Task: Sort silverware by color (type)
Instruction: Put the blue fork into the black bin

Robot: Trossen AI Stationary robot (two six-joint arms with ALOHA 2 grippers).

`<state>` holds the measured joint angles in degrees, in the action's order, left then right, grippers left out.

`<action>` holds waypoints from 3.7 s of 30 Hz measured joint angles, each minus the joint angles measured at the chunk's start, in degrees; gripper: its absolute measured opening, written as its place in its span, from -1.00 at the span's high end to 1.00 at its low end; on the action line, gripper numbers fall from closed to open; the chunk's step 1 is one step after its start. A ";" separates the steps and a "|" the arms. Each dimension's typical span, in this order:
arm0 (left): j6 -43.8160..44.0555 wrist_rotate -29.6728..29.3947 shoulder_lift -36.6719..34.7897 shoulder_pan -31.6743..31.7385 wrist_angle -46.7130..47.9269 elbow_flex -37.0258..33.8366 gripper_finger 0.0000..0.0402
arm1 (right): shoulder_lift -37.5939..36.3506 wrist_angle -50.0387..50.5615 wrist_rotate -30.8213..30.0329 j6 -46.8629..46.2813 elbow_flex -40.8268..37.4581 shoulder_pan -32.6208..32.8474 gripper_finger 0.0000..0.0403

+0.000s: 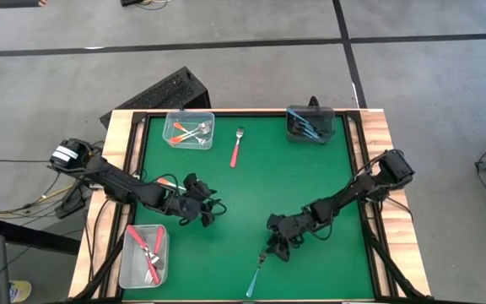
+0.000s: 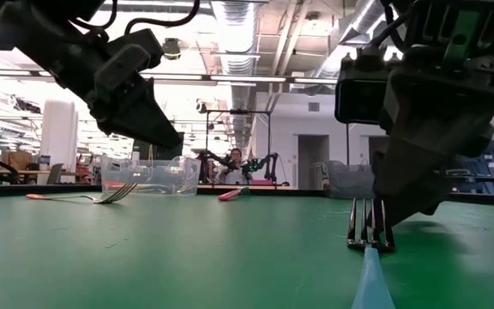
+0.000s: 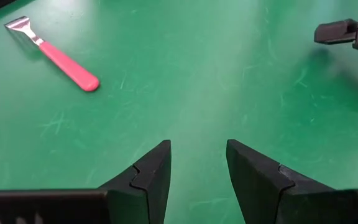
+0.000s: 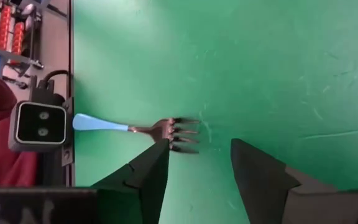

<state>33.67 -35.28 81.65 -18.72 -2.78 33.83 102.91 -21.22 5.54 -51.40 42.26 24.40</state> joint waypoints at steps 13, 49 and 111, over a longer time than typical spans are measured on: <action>0.20 -0.06 0.00 -0.63 -4.96 -0.01 0.30 | 3.84 -4.78 -1.92 1.82 1.33 -0.83 0.46; -0.37 -1.63 0.00 -0.88 -6.84 -0.01 0.30 | -27.74 41.79 -32.17 11.15 2.63 -0.56 0.94; -3.63 -2.24 0.00 6.91 -7.28 -0.01 0.30 | -40.57 56.54 -48.33 40.38 2.67 -61.67 0.93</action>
<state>30.04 -37.52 81.65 -11.81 -10.06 33.82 62.34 35.32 -42.79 -11.02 44.93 -37.26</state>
